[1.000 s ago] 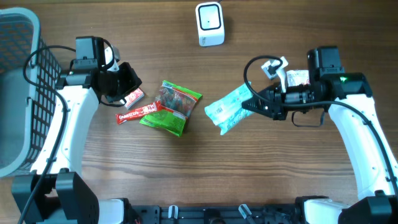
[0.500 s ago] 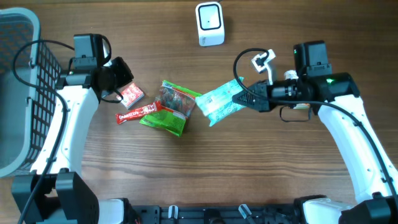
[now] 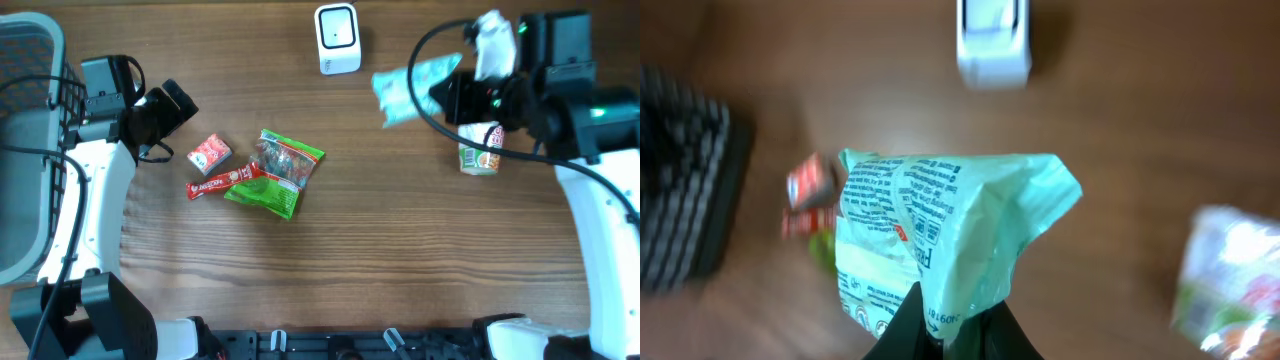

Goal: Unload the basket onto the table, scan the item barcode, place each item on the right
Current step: 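Raise the mint pack up to the white barcode scanner, then lower the mint pack onto the table beside the cup noodles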

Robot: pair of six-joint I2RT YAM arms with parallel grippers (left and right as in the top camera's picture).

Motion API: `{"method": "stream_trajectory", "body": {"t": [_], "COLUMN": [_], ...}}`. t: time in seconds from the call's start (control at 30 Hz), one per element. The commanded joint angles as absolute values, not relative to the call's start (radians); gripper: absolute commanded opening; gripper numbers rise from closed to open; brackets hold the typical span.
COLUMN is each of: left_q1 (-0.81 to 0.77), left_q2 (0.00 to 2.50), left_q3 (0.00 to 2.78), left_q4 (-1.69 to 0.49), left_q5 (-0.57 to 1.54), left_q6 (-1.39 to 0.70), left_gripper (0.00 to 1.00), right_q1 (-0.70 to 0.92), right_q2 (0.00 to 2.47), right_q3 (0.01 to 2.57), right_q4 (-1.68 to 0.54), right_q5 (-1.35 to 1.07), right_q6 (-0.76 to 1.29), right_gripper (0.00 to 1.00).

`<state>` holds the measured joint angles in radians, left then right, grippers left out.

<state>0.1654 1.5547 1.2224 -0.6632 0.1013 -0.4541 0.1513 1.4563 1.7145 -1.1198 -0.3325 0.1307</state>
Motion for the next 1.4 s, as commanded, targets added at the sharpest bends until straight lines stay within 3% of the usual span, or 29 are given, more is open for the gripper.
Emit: {"method": "stream_trajectory", "body": {"t": [0.0, 0.1, 0.37, 0.67, 0.9, 1.2, 1.37], "left_q1": [0.168, 0.168, 0.168, 0.168, 0.168, 0.168, 0.168], "left_q2": [1.556, 1.556, 1.556, 1.556, 1.556, 1.556, 1.556], "left_q3": [1.224, 1.224, 1.224, 1.224, 1.224, 1.224, 1.224], "left_q4": [-0.662, -0.662, -0.662, -0.662, -0.662, -0.662, -0.662], "left_q5": [0.092, 0.092, 0.092, 0.092, 0.092, 0.092, 0.092], "left_q6": [-0.453, -0.453, -0.453, -0.453, -0.453, -0.453, -0.453], "left_gripper": [1.0, 1.0, 1.0, 1.0, 1.0, 1.0, 1.0], "right_q1": [0.178, 0.248, 0.536, 0.606, 0.608, 0.606, 0.602], "right_q2": [1.565, 1.667, 1.917, 2.319, 2.45, 2.447, 2.315], "right_q3": [2.0, 2.174, 2.185, 2.184, 2.184, 2.184, 2.184], "right_q4": [-1.183, -1.187, -0.931, -0.452, -0.28, -0.247, -0.37], "right_q5": [-0.158, 0.011, 0.567, 1.024, 1.013, 1.023, 1.023], "right_q6": [0.094, 0.02, -0.301, -0.627, -0.629, -0.739, -0.63], "right_gripper": [0.04, 0.04, 0.04, 0.04, 0.04, 0.04, 0.04]}}
